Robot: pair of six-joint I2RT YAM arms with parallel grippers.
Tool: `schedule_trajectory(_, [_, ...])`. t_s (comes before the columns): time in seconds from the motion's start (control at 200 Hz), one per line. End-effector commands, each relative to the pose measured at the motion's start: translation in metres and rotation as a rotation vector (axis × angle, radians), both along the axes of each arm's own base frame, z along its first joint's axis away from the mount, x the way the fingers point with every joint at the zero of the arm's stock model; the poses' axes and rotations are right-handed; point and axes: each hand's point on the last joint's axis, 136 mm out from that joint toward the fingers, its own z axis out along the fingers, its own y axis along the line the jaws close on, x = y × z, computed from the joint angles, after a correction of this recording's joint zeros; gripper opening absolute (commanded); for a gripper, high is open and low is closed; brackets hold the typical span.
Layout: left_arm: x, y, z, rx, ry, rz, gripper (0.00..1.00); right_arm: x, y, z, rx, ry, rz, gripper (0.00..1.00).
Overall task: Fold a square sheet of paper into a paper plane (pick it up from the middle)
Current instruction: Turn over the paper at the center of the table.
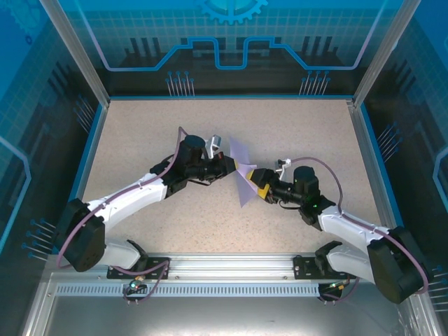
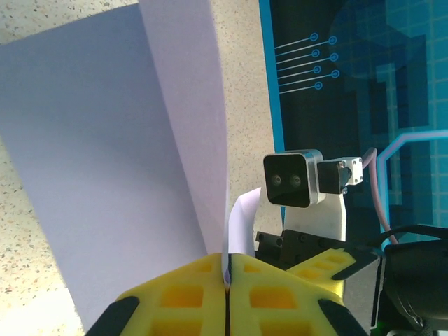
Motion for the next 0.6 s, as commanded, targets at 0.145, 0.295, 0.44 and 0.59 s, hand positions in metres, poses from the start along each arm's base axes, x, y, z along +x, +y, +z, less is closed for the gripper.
schedule_trajectory(0.145, [-0.001, 0.004, 0.009, -0.056, 0.000, 0.006, 0.06, 0.005, 0.007, 0.033, 0.136, -0.020, 0.010, 0.72])
schedule_trajectory(0.295, [-0.001, 0.012, 0.000, -0.043, 0.012, 0.023, 0.05, 0.006, 0.006, 0.041, 0.143, -0.039, 0.008, 0.63])
schedule_trajectory(0.44, [-0.003, 0.017, -0.008, -0.042, 0.022, 0.024, 0.05, 0.006, 0.003, 0.041, 0.141, -0.043, 0.003, 0.56])
schedule_trajectory(0.59, [-0.003, 0.019, -0.012, -0.041, 0.026, 0.023, 0.05, 0.007, 0.003, 0.040, 0.131, -0.043, 0.004, 0.49])
